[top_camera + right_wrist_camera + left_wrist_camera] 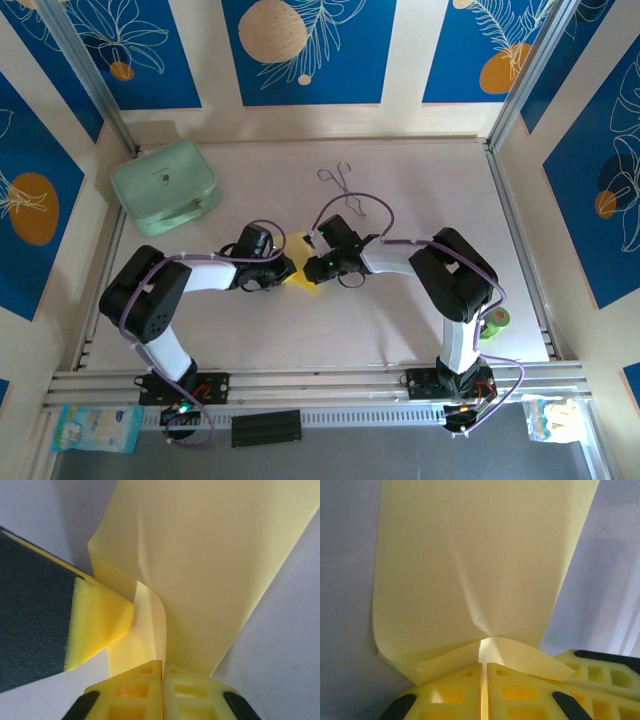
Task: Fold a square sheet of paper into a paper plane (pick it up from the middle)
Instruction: Third fold the triangle at the center of the table.
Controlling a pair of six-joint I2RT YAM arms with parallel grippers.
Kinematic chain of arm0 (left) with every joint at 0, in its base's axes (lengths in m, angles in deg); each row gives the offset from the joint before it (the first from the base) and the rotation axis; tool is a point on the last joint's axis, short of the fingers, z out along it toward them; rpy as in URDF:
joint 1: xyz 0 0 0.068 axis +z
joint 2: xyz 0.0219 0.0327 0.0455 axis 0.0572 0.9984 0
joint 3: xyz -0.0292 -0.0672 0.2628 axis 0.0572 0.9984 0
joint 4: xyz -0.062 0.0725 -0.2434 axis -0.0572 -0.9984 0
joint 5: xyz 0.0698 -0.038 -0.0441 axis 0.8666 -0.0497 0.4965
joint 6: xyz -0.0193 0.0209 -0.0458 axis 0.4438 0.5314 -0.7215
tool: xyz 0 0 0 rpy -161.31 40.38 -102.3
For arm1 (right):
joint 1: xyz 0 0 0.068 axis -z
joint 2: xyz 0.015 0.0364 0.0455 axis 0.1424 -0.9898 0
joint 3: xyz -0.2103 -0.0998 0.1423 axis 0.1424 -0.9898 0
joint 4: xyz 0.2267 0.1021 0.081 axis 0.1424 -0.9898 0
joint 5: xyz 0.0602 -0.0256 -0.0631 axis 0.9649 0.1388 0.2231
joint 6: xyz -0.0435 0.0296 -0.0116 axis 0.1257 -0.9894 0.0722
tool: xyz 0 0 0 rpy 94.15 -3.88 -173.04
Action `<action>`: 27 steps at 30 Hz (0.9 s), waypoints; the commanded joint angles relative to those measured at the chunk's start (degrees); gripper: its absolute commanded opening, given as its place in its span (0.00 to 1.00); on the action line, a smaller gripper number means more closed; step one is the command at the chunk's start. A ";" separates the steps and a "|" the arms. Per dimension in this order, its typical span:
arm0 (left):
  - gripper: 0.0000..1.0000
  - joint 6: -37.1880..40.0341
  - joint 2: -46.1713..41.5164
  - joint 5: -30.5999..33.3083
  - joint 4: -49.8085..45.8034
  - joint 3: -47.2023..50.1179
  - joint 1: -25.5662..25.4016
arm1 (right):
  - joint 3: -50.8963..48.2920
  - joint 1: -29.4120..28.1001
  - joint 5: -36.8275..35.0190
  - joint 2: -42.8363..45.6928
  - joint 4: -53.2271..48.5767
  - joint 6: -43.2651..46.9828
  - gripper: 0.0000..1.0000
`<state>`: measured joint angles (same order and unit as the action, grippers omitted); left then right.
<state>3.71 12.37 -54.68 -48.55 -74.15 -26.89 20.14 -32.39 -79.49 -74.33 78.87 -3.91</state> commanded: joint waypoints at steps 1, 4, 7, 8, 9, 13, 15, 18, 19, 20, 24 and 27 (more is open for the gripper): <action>0.12 0.67 0.99 1.65 -4.64 0.60 -0.38 | 2.84 1.17 1.64 3.72 -4.65 -2.72 0.20; 0.11 0.51 1.07 1.93 -5.38 0.61 -0.40 | 4.30 2.11 3.27 6.30 -7.46 -4.88 0.34; 0.11 0.31 1.33 2.10 -5.77 0.48 -0.40 | 4.86 2.88 4.98 8.06 -10.29 -6.22 0.37; 0.11 0.23 1.30 2.20 -5.99 0.43 -0.41 | 5.04 3.04 6.03 8.27 -11.37 -6.27 0.36; 0.11 0.29 1.31 2.27 -6.13 0.35 -0.38 | 5.03 3.18 7.48 8.48 -11.93 -6.17 0.35; 0.10 -0.08 1.22 2.37 -6.89 0.18 -0.32 | 4.69 3.26 15.12 7.94 -12.96 -4.77 0.23; 0.10 -0.16 1.19 2.45 -7.07 0.09 -0.38 | 4.85 2.93 17.66 7.12 -13.09 -4.07 0.18; 0.09 -0.47 1.30 2.50 -7.46 -0.09 -0.41 | 6.51 1.85 18.84 4.95 -14.59 -2.46 0.12; 0.09 -0.62 1.39 2.53 -7.89 -0.25 -0.35 | 7.31 1.33 18.83 4.05 -15.36 -1.91 0.11; 0.09 -0.63 1.52 2.57 -8.20 -0.45 -0.38 | 8.03 0.90 18.50 3.30 -15.89 -1.58 0.10; 0.08 -0.93 1.98 2.11 -7.87 -0.62 -0.40 | 8.56 -0.24 15.27 1.53 -16.00 -2.07 0.06; 0.08 -1.25 2.22 1.57 -7.52 -0.62 -0.38 | 8.75 -0.55 14.56 0.33 -15.23 -2.69 0.05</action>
<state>3.23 12.46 -54.31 -50.84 -75.09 -26.92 27.55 -32.67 -64.80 -72.82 64.90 -6.76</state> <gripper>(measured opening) 0.082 0.054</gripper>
